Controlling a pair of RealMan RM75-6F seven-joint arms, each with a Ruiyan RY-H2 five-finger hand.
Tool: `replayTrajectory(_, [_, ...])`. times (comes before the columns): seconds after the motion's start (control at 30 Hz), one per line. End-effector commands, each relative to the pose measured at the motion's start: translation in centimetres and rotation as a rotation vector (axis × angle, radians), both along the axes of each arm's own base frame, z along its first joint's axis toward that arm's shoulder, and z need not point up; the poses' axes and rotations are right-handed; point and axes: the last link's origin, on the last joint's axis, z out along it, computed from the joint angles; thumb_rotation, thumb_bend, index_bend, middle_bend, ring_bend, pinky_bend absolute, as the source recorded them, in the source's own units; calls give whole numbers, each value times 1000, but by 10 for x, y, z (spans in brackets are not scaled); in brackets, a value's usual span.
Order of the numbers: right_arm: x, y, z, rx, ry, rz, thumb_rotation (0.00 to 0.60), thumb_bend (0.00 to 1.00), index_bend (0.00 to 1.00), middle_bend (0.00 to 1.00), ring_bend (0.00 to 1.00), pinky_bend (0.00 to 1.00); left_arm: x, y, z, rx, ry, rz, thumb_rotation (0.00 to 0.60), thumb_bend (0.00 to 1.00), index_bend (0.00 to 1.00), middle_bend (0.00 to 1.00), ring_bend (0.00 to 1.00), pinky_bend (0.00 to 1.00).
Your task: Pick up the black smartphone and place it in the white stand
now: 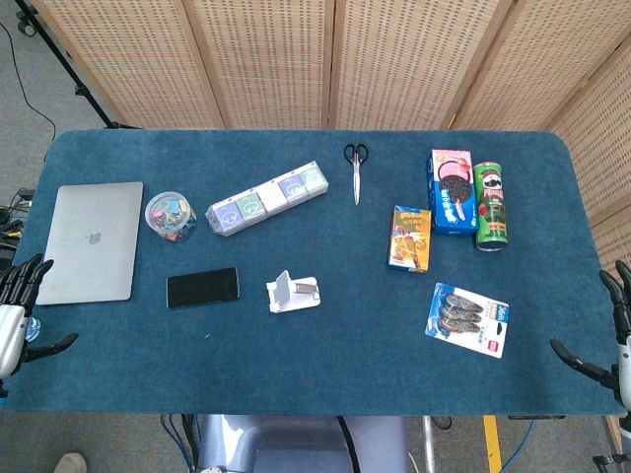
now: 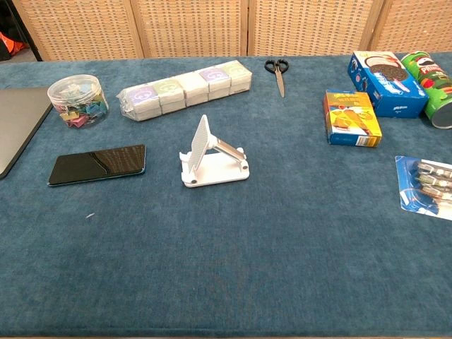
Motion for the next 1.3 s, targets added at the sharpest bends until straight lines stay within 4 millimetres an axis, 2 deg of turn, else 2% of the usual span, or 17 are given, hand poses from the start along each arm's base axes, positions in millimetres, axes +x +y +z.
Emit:
replayTrajectory(0.03, [1,-2,-3,12,8,-8,600,0,0,0,0,0,-2,0,4,-19,0,23,600,0,0,0,0,0])
replayTrajectory(0.2, [1,-2,-6,25,25,-17,600,0,0,0,0,0,-5,-1,8,-24,13,32,600,0,0,0,0,0])
replayTrajectory(0.37, [1,-1,-4,21,22,-15,600,0,0,0,0,0,1,-1,2,-78,24,9,600,0,0,0,0,0])
replayTrajectory(0.43, [0,-1,-3,15,36,-18,600,0,0,0,0,0,7,4,-1,-111,49,-18,600,0,0,0,0,0])
replayTrajectory(0.6, [-3,0,0,-5,137,-34,600,0,0,0,0,0,39,31,-11,-211,124,-96,600,0,0,0,0,0])
replayTrajectory(0.77, [-4,0,-8,45,184,-77,600,0,0,0,0,0,68,59,-36,-284,177,-154,600,0,0,0,0,0])
replayTrajectory(0.9, [-10,-9,-17,86,230,-121,600,0,0,0,0,0,88,80,-58,-328,210,-169,600,0,0,0,0,0])
replayTrajectory(1.07, [-18,-18,-21,112,220,-143,600,0,0,0,0,0,104,97,-85,-370,222,-137,600,0,0,0,0,0])
replayTrajectory(1.3, [-21,-19,-14,112,167,-146,600,0,0,0,0,0,117,112,-125,-466,196,-89,600,0,0,0,0,0])
